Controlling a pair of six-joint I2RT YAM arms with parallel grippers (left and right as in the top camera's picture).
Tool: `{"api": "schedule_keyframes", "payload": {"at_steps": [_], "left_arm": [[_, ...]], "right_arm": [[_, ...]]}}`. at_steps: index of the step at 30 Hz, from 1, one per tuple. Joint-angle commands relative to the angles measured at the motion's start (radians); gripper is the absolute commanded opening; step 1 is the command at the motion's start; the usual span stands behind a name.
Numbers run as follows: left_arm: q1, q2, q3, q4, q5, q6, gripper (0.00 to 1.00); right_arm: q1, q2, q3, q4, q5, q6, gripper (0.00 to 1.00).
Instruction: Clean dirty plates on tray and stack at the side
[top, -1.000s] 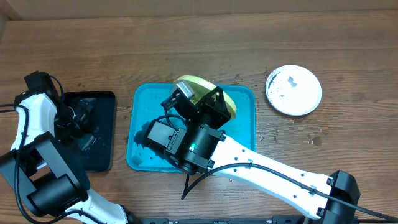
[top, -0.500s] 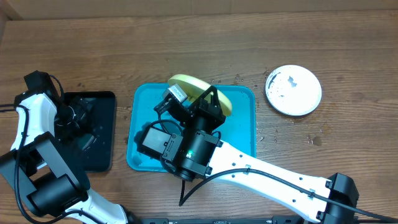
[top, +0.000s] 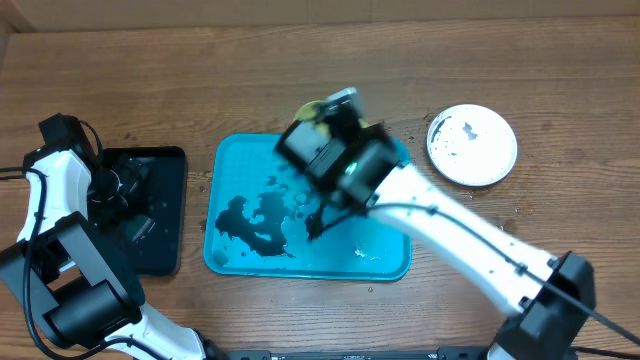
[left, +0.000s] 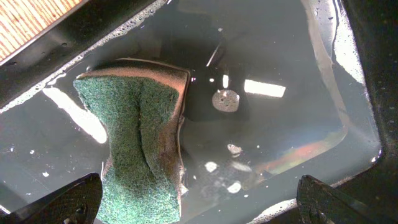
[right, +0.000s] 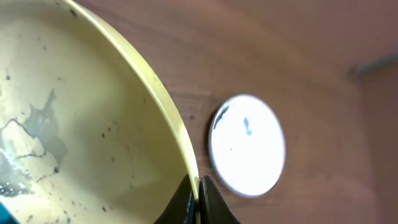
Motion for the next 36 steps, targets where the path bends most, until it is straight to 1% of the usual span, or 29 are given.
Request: {"api": "schedule_keyframes", "payload": {"at_steps": [1, 3, 5, 6, 7, 8, 12, 15, 18, 26, 29, 31, 32, 33, 34, 36], "left_arm": [[0.004, 0.013, 0.018, 0.001, 0.006, 0.008, 1.00], [0.004, 0.013, 0.018, 0.001, 0.006, 0.008, 1.00], [0.003, 0.013, 0.018, 0.001, 0.006, 0.008, 1.00], [0.004, 0.013, 0.018, 0.001, 0.006, 0.008, 1.00], [0.004, 0.013, 0.018, 0.001, 0.006, 0.008, 1.00], [0.004, 0.013, 0.018, 0.001, 0.006, 0.008, 0.99], [0.004, 0.013, 0.018, 0.001, 0.007, 0.008, 1.00], [0.004, 0.013, 0.018, 0.001, 0.006, 0.008, 1.00], [0.004, 0.013, 0.018, 0.001, 0.006, 0.008, 1.00], [0.004, 0.013, 0.018, 0.001, 0.006, 0.008, 1.00], [0.003, 0.013, 0.018, 0.001, 0.006, 0.008, 1.00], [0.004, 0.013, 0.018, 0.001, 0.006, 0.008, 1.00], [0.004, 0.013, 0.018, 0.001, 0.006, 0.008, 1.00], [0.004, 0.013, 0.018, 0.001, 0.006, 0.008, 1.00], [0.004, 0.013, 0.018, 0.001, 0.006, 0.008, 1.00], [0.004, 0.013, 0.018, 0.001, 0.006, 0.008, 1.00]], "right_arm": [[-0.191, -0.021, 0.014, 0.006, -0.262, 0.169, 0.04], [-0.311, -0.021, 0.014, 0.013, -0.422, 0.169, 0.04], [-0.468, -0.021, 0.014, 0.014, -0.592, 0.169, 0.04], [-0.582, -0.021, 0.014, 0.012, -0.688, 0.169, 0.04], [-0.657, -0.021, 0.014, 0.009, -0.739, 0.169, 0.04], [-0.801, -0.020, 0.008, 0.006, -0.818, 0.169, 0.04], [-0.999, -0.018, -0.029, 0.016, -0.894, 0.161, 0.04], [-1.084, -0.015, -0.084, 0.042, -0.895, 0.161, 0.04], [-1.119, -0.015, -0.156, 0.106, -0.895, 0.161, 0.04], [-1.097, -0.014, -0.358, 0.268, -0.897, 0.192, 0.04], [-1.078, -0.012, -0.390, 0.295, -0.896, 0.192, 0.05], [-1.052, -0.012, -0.397, 0.300, -0.900, 0.187, 0.42], [-1.043, -0.012, -0.397, 0.303, -0.912, 0.168, 0.65], [-1.032, -0.012, -0.397, 0.307, -0.937, 0.138, 0.78], [-1.024, -0.012, -0.397, 0.310, -0.964, 0.111, 0.86], [-1.011, -0.013, -0.390, 0.303, -1.012, 0.077, 0.96]]}}
